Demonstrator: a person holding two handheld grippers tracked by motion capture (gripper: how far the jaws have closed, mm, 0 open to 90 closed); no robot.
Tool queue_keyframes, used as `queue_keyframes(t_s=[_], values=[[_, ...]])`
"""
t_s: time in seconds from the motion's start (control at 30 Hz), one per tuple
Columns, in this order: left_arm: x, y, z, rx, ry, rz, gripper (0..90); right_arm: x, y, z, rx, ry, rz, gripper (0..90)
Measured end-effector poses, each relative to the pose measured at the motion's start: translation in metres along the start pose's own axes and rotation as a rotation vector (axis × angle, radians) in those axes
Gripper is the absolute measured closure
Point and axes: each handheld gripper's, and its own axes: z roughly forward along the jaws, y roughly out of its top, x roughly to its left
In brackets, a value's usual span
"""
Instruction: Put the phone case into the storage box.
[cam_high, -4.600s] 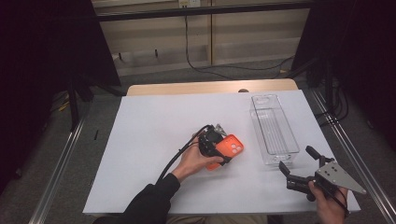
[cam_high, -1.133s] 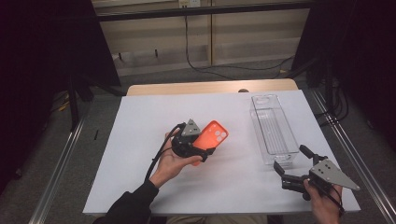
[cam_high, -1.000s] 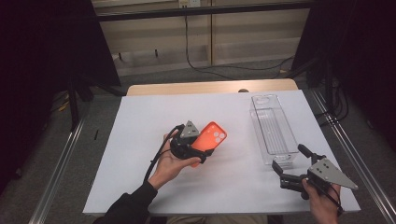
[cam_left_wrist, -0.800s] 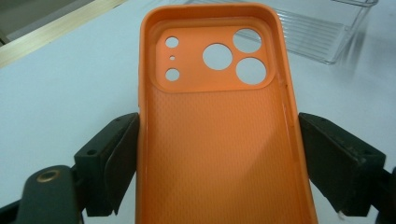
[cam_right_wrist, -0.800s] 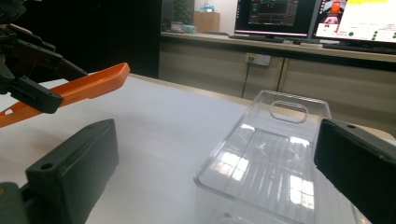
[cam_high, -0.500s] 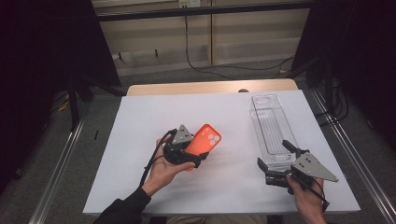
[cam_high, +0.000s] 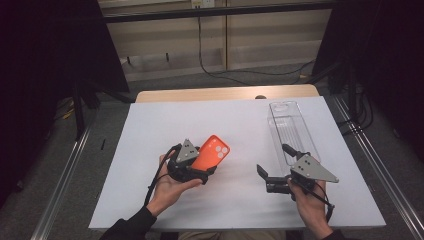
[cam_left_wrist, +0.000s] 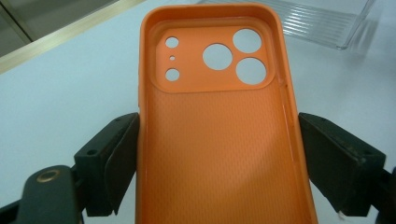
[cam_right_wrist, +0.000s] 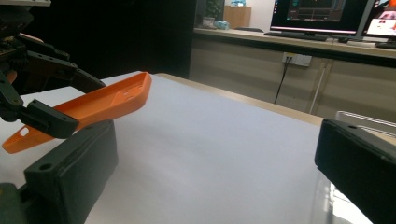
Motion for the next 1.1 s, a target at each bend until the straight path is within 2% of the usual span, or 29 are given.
queue_keyframes(t_s=[0.1, 0.2, 0.27, 0.43, 0.53, 0.7, 0.77, 0.8, 0.87, 0.93, 1.1], values=[[-0.005, 0.001, 0.002, 0.001, -0.004, 0.022, 16.2, 0.003, 0.001, 0.005, 0.006, 0.021, 0.001, 0.0], [-0.011, 0.001, 0.005, -0.003, -0.001, 0.035, 16.2, 0.005, 0.001, 0.009, 0.019, 0.057, 0.036, 0.0], [-0.014, 0.002, 0.007, -0.012, 0.017, 0.047, 16.2, 0.006, 0.002, 0.01, 0.03, 0.065, 0.041, 0.0], [-0.016, 0.004, 0.015, -0.022, 0.041, 0.051, 16.2, 0.006, 0.004, 0.013, 0.056, 0.074, 0.047, 0.0], [-0.018, 0.006, 0.017, -0.03, 0.045, 0.055, 16.2, 0.007, 0.004, 0.016, 0.081, 0.107, 0.048, 0.0], [-0.022, 0.006, 0.021, -0.035, 0.067, 0.072, 16.2, 0.01, 0.003, 0.024, 0.153, 0.059, 0.068, 1.6], [-0.026, 0.006, 0.022, -0.044, 0.096, 0.067, 16.2, 0.011, 0.003, 0.026, 0.172, 0.047, 0.061, 2.1], [-0.026, 0.007, 0.023, -0.046, 0.085, 0.056, 16.2, 0.011, 0.004, 0.027, 0.18, 0.038, 0.067, 2.5], [-0.026, 0.008, 0.023, -0.053, 0.094, 0.063, 16.2, 0.012, 0.005, 0.028, 0.179, 0.049, 0.082, 2.6], [-0.027, 0.01, 0.024, -0.067, 0.093, 0.062, 16.2, 0.012, 0.007, 0.028, 0.182, 0.054, 0.074, 4.2], [-0.034, 0.016, 0.03, -0.077, 0.108, 0.07, 16.2, 0.012, 0.014, 0.03, 0.204, 0.06, 0.125, 5.2]])
